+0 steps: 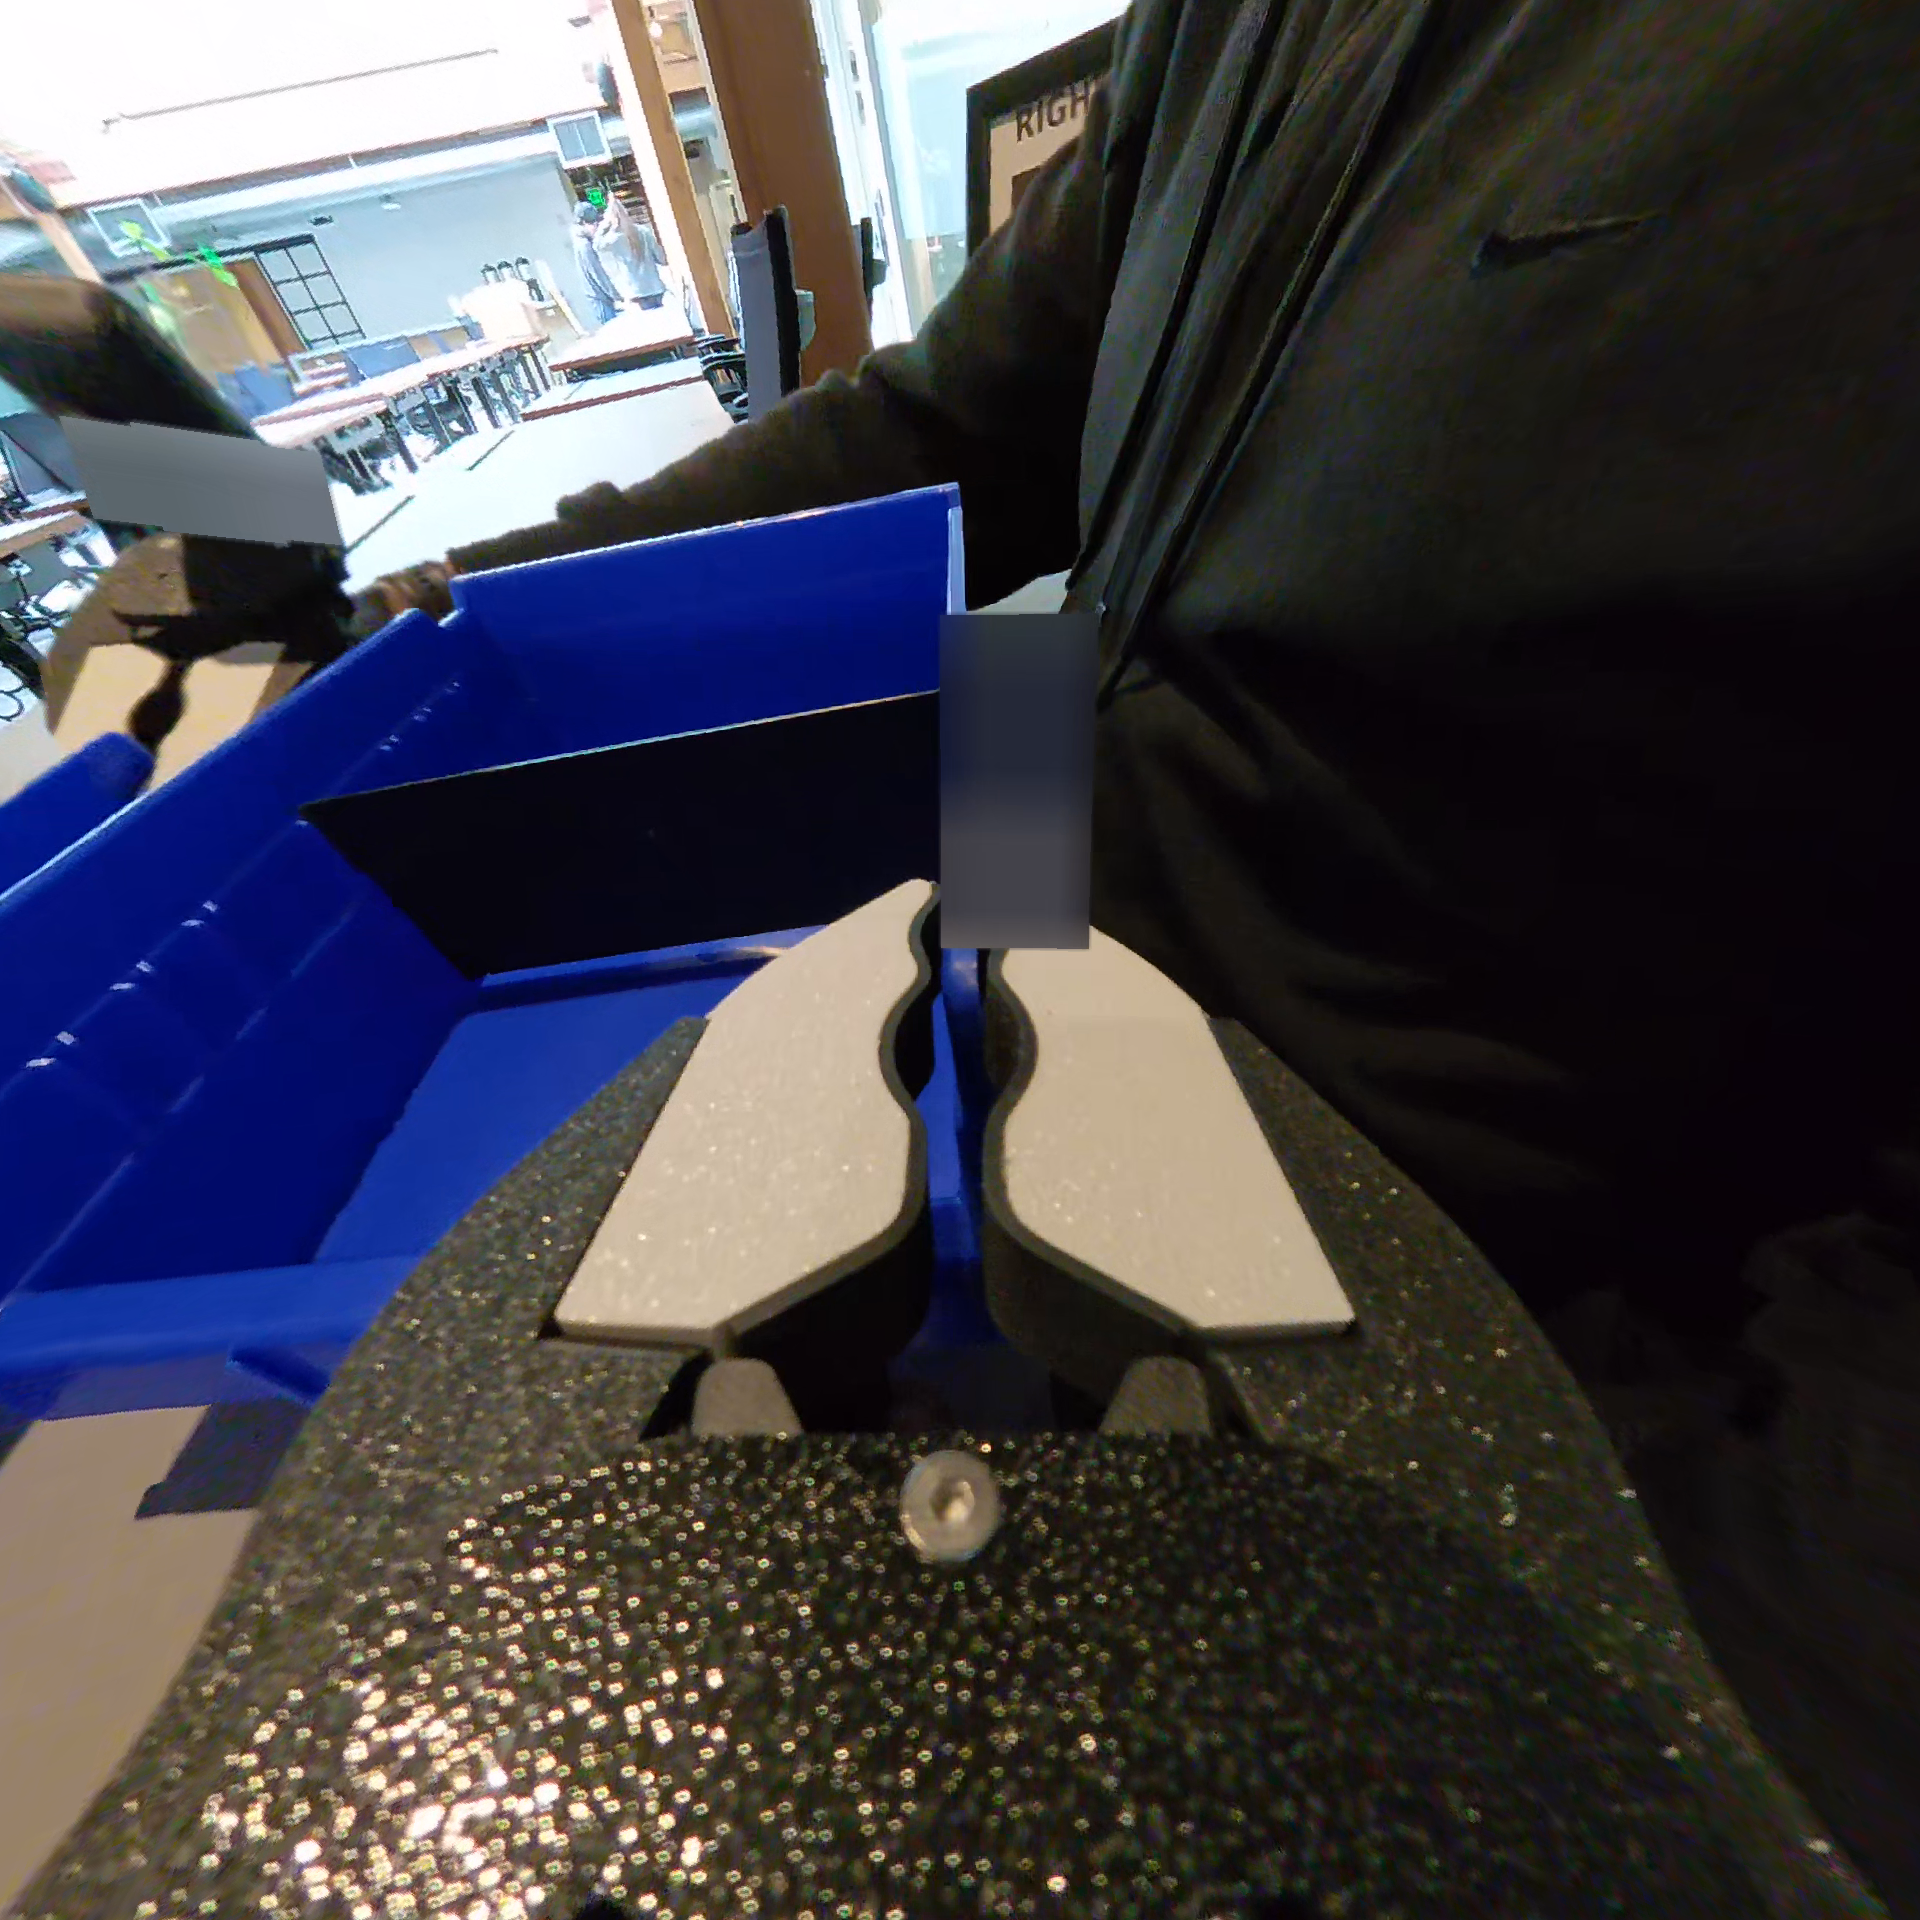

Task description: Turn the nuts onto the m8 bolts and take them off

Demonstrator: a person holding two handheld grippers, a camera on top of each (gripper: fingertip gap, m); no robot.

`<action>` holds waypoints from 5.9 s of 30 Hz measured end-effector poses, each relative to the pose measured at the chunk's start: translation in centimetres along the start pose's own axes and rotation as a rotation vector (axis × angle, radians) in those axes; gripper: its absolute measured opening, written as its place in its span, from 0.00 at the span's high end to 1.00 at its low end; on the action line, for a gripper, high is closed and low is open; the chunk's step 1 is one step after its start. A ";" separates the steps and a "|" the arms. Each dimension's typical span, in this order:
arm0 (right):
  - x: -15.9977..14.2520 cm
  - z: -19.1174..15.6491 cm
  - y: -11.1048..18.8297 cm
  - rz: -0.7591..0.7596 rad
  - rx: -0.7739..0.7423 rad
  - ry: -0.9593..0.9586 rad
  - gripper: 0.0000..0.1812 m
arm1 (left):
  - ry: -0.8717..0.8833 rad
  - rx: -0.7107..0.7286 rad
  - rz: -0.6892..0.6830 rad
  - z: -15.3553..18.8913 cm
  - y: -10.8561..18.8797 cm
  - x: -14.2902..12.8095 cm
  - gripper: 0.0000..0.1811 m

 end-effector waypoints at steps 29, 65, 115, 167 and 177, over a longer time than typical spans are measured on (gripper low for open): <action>-2.8 5.5 13.4 -0.199 -0.751 -0.084 0.82 | 0.040 0.066 -0.098 -2.2 -8.4 0.8 0.98; 3.3 -15.9 16.9 -0.051 -0.638 -0.048 0.83 | -0.071 0.948 -0.893 -22.8 -0.3 -3.5 0.88; -4.5 -11.4 28.5 -0.920 -0.691 0.130 0.82 | -0.083 1.213 -0.794 -14.1 10.8 -2.1 0.91; -13.2 2.2 35.3 -0.378 -1.292 -0.283 0.93 | -0.132 1.601 -0.494 -13.2 11.3 -2.8 0.91; -13.5 4.0 35.7 -0.394 -1.270 -0.248 0.92 | -0.126 1.601 -0.496 -13.2 11.3 -2.9 0.91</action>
Point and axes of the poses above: each gripper's, where its closed fingertips meet, y back along the fingers, x out of its top, z = x × y across the jaws, the point moved 4 cm from there along y, back along the fingers, and after that the axes turned 5 degrees about -y, right-handed, at the moved point
